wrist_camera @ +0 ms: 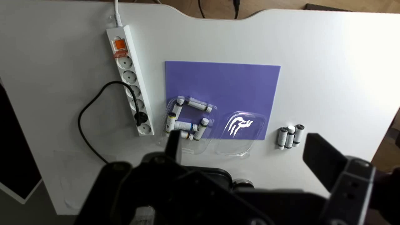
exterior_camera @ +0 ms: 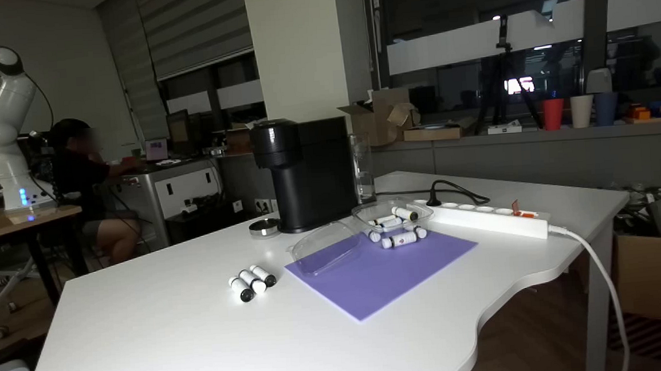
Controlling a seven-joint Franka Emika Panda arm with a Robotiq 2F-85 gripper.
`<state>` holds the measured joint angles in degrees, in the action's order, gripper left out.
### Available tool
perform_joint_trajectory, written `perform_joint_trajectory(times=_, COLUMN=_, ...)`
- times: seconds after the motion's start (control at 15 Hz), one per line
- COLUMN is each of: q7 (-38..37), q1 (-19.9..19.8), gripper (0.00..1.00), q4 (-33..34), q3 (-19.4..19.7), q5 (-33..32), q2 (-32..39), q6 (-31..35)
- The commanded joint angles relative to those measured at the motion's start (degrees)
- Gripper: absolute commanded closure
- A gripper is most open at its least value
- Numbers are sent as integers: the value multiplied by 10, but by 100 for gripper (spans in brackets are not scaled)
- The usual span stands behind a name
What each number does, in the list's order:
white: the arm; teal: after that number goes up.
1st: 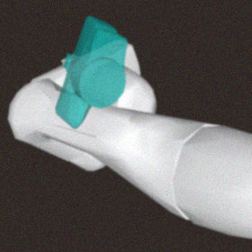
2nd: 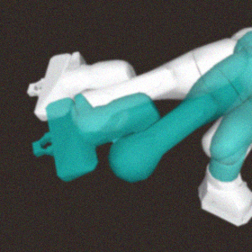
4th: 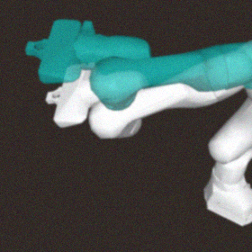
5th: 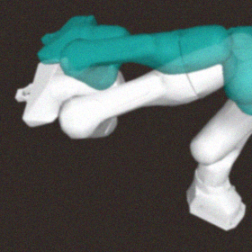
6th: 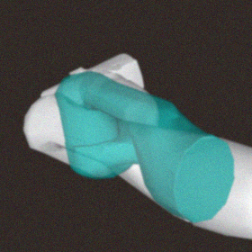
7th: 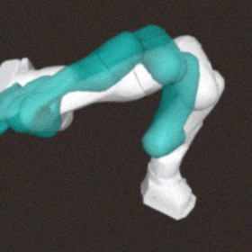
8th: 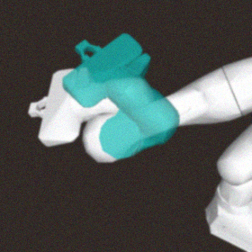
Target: Take the bottle at the left and put it in the clear bowl
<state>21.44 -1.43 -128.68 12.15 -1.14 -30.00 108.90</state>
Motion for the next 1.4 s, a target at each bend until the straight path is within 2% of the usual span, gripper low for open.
perform_joint_trajectory(times=0.0, q7=2, q1=-5, gripper=0, q4=1, q3=-4, q5=3, q2=1, q6=-1)
perform_joint_trajectory(times=0.73, q7=2, q1=-5, gripper=0, q4=1, q3=-4, q5=3, q2=1, q6=-1)
perform_joint_trajectory(times=1.07, q7=6, q1=12, gripper=0, q4=5, q3=-7, q5=35, q2=69, q6=103)
perform_joint_trajectory(times=1.33, q7=-15, q1=34, gripper=0, q4=22, q3=-48, q5=46, q2=184, q6=198)
